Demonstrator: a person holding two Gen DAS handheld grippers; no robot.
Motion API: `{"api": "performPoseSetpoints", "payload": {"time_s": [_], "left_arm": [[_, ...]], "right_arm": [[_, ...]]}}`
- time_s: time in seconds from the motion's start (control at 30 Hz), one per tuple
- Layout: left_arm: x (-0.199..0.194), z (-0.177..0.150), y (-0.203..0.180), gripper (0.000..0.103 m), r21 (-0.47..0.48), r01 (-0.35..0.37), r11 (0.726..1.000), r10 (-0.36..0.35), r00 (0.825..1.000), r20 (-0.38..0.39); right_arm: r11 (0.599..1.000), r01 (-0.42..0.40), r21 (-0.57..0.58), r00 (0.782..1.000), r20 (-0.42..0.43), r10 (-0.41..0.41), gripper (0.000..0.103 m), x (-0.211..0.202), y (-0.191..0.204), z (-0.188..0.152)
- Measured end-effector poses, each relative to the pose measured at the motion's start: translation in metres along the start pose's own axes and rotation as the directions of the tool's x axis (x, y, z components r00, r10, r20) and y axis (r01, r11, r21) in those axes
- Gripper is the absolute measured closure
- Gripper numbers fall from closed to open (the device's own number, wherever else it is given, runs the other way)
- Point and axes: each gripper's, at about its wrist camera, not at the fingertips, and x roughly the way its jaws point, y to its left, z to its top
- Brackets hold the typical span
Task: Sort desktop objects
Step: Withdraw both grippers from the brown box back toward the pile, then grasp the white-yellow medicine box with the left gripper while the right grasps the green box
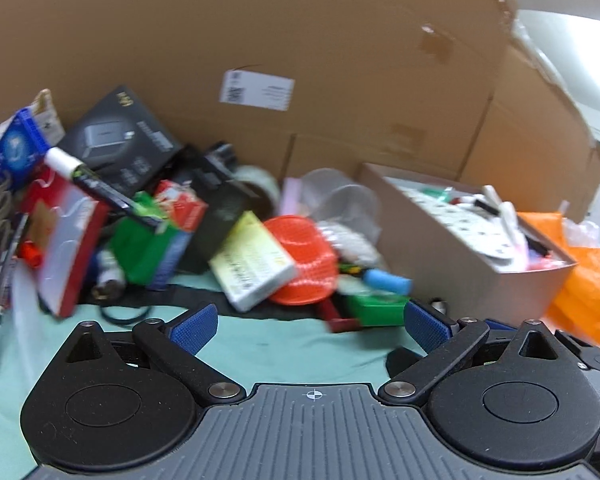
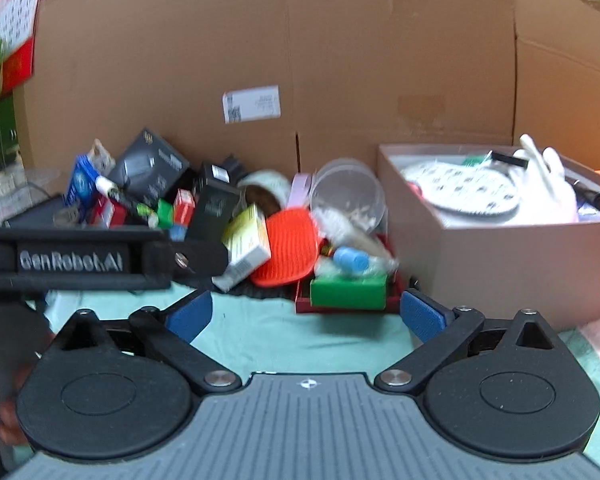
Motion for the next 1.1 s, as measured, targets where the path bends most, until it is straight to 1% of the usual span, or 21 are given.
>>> {"api": "performPoseSetpoints", "payload": {"time_s": [0.03, 0.1, 0.17, 0.2, 0.27, 0.37, 0.5, 0.6, 0.67, 0.73, 0.83, 0.87, 0.9, 0.93, 0.97, 1.0, 1.03, 1.07, 1.1], "left_arm": [[0.001, 0.001, 0.005, 0.002, -0.006, 0.012, 1.0, -0.012, 1.0, -0.004], [0.008, 0.005, 0.011, 0.005, -0.017, 0.042, 0.999, -0.042, 0.999, -0.018], [0.016, 0.008, 0.016, 0.01, -0.021, 0.05, 0.999, -0.051, 0.998, -0.025], [0.02, 0.01, 0.017, 0.01, -0.018, 0.046, 0.999, -0.046, 0.999, -0.023], [0.031, 0.012, 0.018, 0.01, 0.0, 0.02, 1.0, -0.02, 1.0, -0.02], [0.051, 0.014, 0.017, 0.011, 0.024, -0.034, 0.999, 0.034, 0.999, -0.007], [0.073, 0.018, 0.02, 0.011, 0.024, -0.043, 0.999, 0.043, 0.999, -0.019], [0.086, 0.022, 0.021, 0.01, 0.009, -0.035, 0.999, 0.036, 0.999, -0.02], [0.094, 0.025, 0.021, 0.009, -0.001, -0.027, 1.0, 0.027, 0.999, -0.028], [0.103, 0.027, 0.023, 0.009, -0.019, -0.039, 0.999, 0.038, 0.999, -0.035], [0.118, 0.027, 0.03, 0.008, -0.051, -0.069, 0.996, 0.066, 0.996, -0.059], [0.123, 0.027, 0.034, 0.009, -0.064, -0.079, 0.995, 0.074, 0.994, -0.074], [0.128, 0.026, 0.038, 0.008, -0.078, -0.086, 0.993, 0.079, 0.993, -0.092], [0.132, 0.025, 0.042, 0.008, -0.098, -0.078, 0.992, 0.068, 0.992, -0.104], [0.135, 0.024, 0.046, 0.012, -0.125, -0.065, 0.99, 0.051, 0.992, -0.118], [0.135, 0.023, 0.048, 0.014, -0.138, -0.06, 0.989, 0.045, 0.993, -0.114], [0.135, 0.022, 0.047, 0.024, -0.131, -0.057, 0.99, 0.043, 0.993, -0.109], [0.134, 0.022, 0.046, 0.026, -0.127, -0.045, 0.991, 0.03, 0.993, -0.117], [0.133, 0.022, 0.045, 0.026, -0.125, -0.05, 0.991, 0.035, 0.992, -0.121]], "right_arm": [[1.0, 0.004, -0.003, 1.0, -0.009, -0.004, 0.007, 0.004, 0.001, -0.002], [1.0, 0.018, 0.0, 1.0, -0.021, -0.018, 0.012, 0.014, 0.003, -0.003], [0.999, 0.042, 0.008, 0.999, -0.032, -0.042, 0.016, 0.023, 0.004, -0.004], [0.998, 0.059, 0.008, 0.998, -0.034, -0.059, 0.019, 0.028, 0.004, -0.004], [0.994, 0.105, 0.005, 0.994, -0.035, -0.105, 0.021, 0.037, 0.006, -0.003], [0.983, 0.184, 0.013, 0.982, -0.036, -0.183, 0.022, 0.05, 0.009, -0.004], [0.97, 0.245, 0.003, 0.969, -0.034, -0.245, 0.021, 0.063, 0.01, -0.007], [0.966, 0.256, 0.026, 0.966, -0.044, -0.254, 0.021, 0.073, 0.006, -0.009], [0.965, 0.258, 0.041, 0.965, -0.065, -0.255, 0.022, 0.079, 0.003, -0.008], [0.963, 0.261, 0.059, 0.964, -0.061, -0.258, 0.022, 0.08, 0.001, -0.006], [0.963, 0.266, 0.041, 0.963, -0.042, -0.265, 0.022, 0.082, 0.003, -0.004], [0.963, 0.265, 0.038, 0.964, -0.047, -0.263, 0.023, 0.085, 0.003, -0.003], [0.964, 0.263, 0.041, 0.964, -0.057, -0.261, 0.027, 0.088, 0.002, -0.003], [0.962, 0.269, 0.047, 0.961, -0.073, -0.265, 0.03, 0.091, 0.0, -0.003], [0.96, 0.274, 0.06, 0.96, -0.077, -0.27, 0.035, 0.092, -0.002, -0.002], [0.957, 0.28, 0.076, 0.959, -0.073, -0.275, 0.037, 0.091, -0.004, -0.002], [0.959, 0.273, 0.081, 0.961, -0.07, -0.267, 0.037, 0.09, -0.006, -0.002], [0.961, 0.267, 0.08, 0.963, -0.074, -0.261, 0.038, 0.089, -0.007, -0.002], [0.962, 0.263, 0.078, 0.964, -0.073, -0.257, 0.038, 0.088, -0.008, -0.002]]}}
